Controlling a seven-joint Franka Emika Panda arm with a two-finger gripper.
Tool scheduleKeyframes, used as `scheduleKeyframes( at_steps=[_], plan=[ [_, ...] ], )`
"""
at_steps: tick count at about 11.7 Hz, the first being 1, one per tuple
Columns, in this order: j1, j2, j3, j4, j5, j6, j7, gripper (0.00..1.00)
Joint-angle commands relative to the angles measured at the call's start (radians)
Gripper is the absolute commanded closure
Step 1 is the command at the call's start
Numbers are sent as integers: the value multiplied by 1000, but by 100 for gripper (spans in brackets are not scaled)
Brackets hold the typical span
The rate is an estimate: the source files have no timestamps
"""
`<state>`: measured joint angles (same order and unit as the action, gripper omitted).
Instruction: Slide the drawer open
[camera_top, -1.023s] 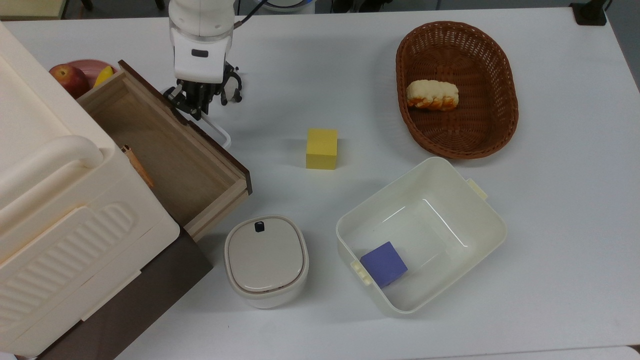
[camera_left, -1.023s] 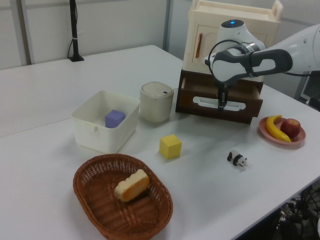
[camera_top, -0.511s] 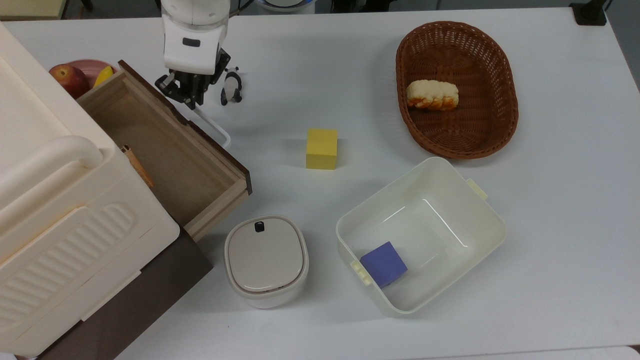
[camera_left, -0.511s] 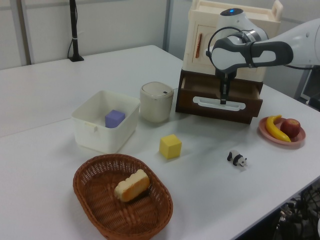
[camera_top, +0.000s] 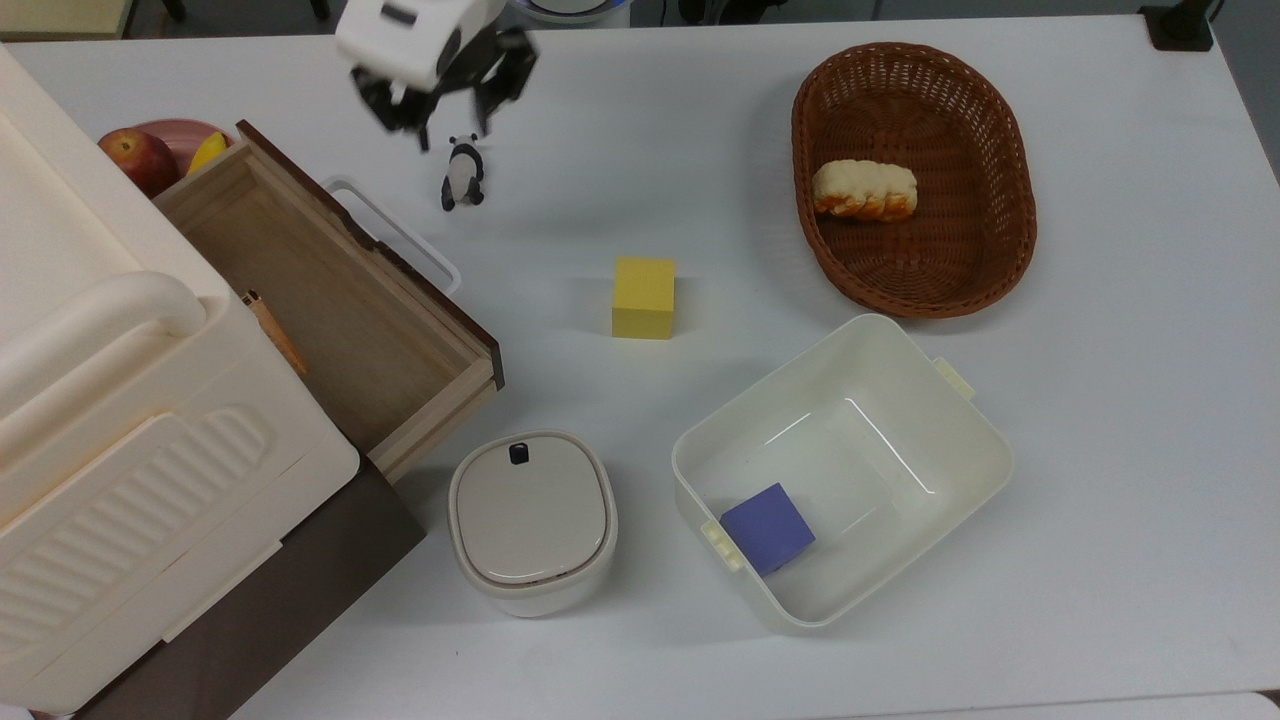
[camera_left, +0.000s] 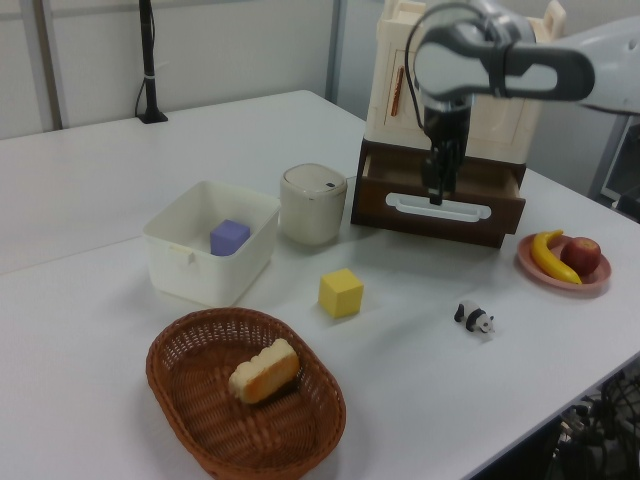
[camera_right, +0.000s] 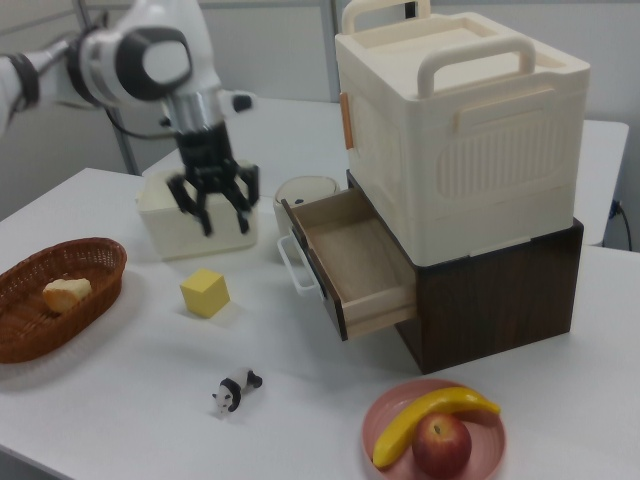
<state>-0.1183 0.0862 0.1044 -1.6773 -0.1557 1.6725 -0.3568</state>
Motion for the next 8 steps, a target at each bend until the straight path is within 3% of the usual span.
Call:
scheduleKeyframes(
  at_steps=[1, 3, 8],
  plan=[
    [69, -10, 5, 62, 96, -65, 360, 0],
    [106, -16, 11, 60, 82, 1, 482, 0],
    [85, -17, 0, 60, 102, 56, 489, 0]
  ],
)
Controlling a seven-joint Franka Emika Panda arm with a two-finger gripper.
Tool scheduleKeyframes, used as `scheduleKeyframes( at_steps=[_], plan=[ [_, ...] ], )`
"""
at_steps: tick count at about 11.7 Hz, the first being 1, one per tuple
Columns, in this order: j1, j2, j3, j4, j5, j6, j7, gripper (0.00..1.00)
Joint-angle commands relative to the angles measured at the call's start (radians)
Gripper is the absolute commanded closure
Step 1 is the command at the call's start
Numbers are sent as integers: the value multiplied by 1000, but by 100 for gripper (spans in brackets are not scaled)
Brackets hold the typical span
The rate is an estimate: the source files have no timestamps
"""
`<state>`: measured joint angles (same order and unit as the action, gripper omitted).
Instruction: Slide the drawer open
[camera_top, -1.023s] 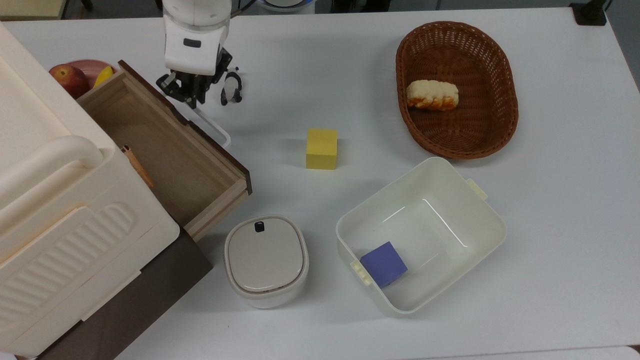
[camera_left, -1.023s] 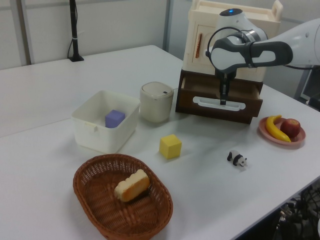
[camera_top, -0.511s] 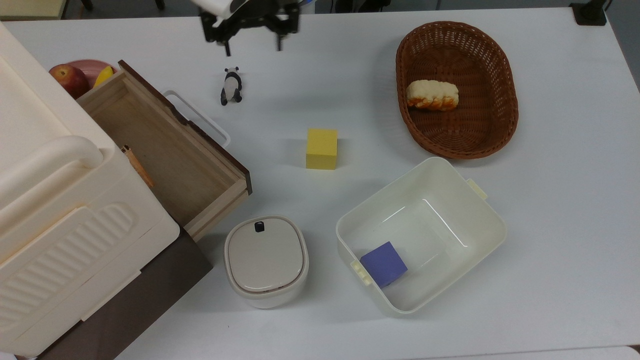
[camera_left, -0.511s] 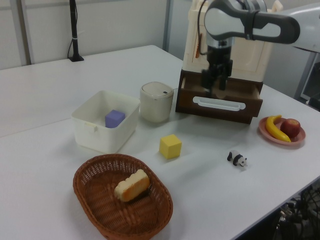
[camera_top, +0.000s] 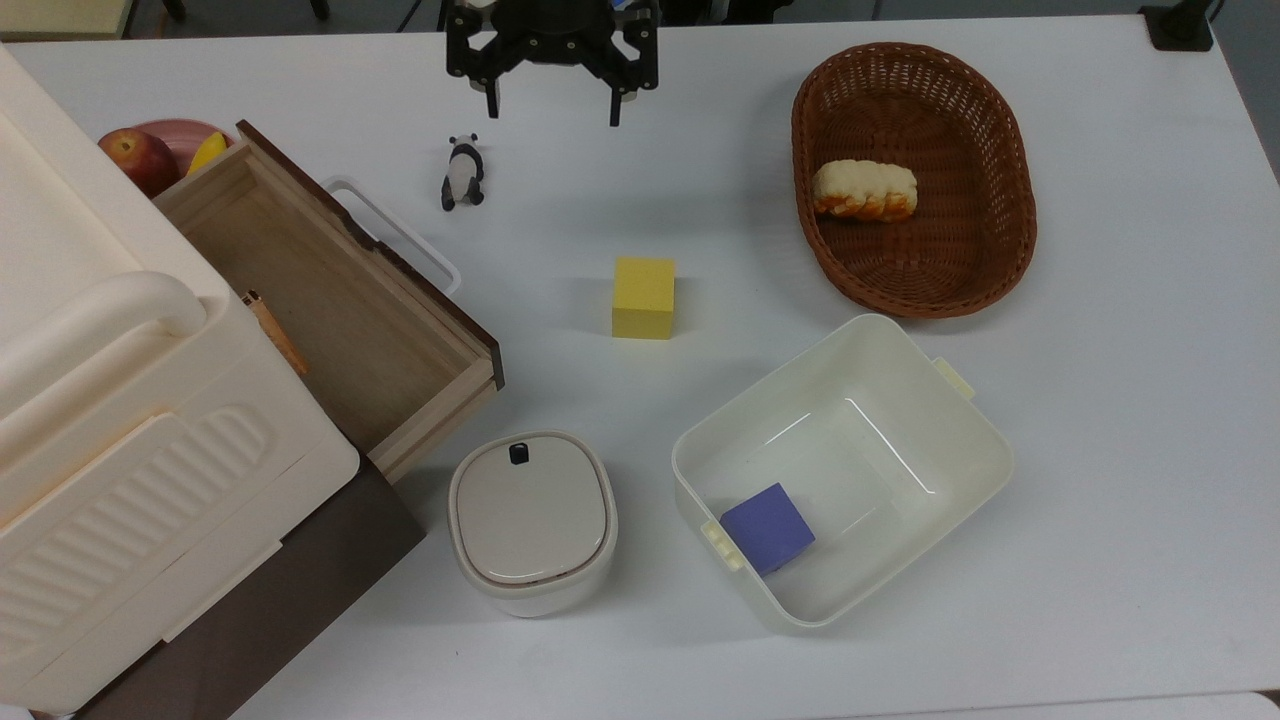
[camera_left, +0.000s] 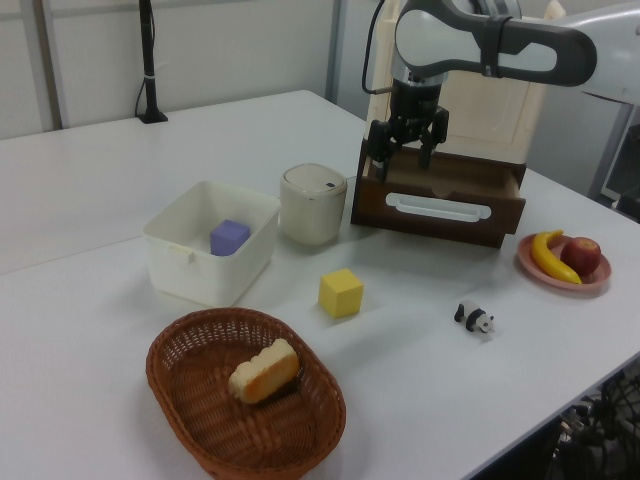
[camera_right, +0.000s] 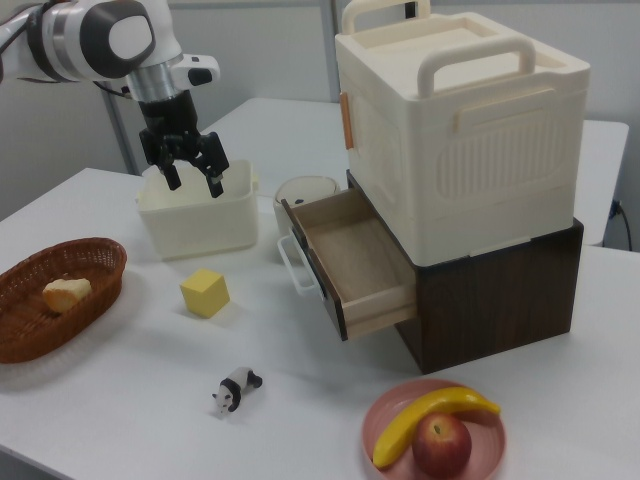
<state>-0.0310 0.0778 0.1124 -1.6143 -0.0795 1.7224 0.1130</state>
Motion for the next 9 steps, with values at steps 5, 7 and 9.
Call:
scheduleKeyframes(
  at_steps=[5, 7, 9],
  plan=[
    [115, -16, -163, 13, 50, -44, -59, 0],
    [123, -18, -171, 14, 53, -43, -59, 0],
    [125, -21, -171, 14, 55, -44, -61, 0]
  ],
)
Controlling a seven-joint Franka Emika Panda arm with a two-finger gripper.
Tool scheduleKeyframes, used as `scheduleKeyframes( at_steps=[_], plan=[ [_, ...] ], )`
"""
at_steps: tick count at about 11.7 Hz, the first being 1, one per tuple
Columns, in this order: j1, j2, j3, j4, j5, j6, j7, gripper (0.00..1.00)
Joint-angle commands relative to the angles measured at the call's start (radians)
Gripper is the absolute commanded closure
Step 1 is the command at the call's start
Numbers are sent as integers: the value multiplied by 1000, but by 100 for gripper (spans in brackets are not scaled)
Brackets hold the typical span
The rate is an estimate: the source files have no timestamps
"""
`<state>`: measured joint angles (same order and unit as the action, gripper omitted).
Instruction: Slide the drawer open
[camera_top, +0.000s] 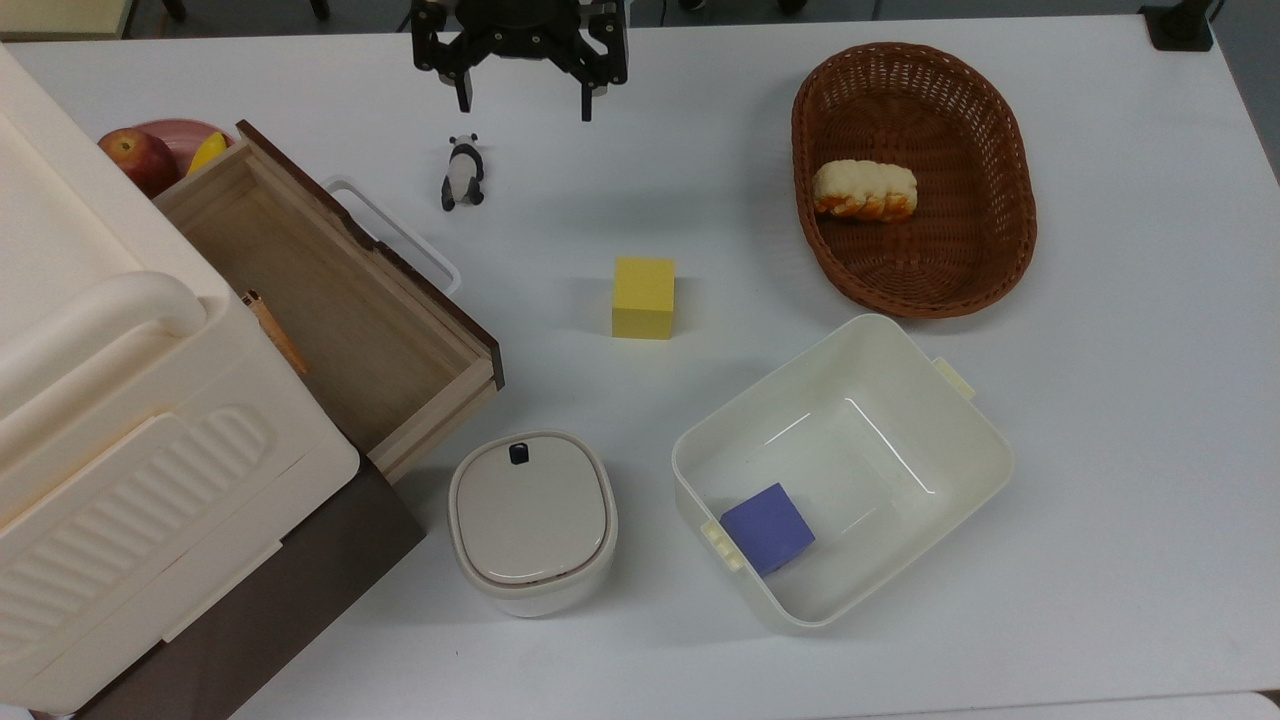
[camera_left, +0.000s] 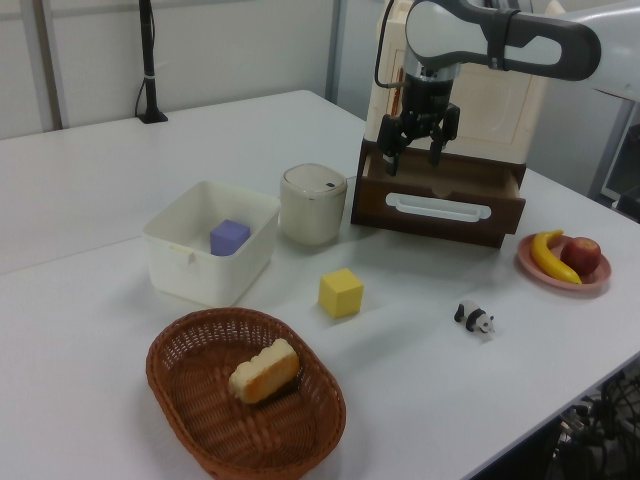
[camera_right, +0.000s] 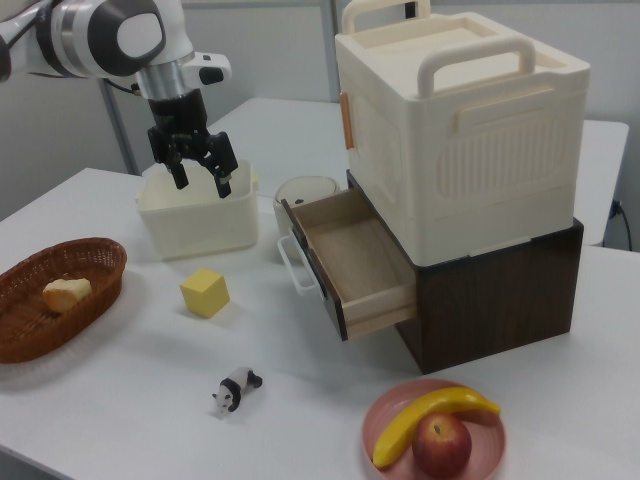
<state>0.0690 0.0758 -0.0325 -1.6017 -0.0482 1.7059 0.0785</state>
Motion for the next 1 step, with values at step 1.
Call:
scheduleKeyframes(
  at_steps=[1],
  plan=[
    [25, -21, -24, 2, 24, -28, -26, 0]
  ],
)
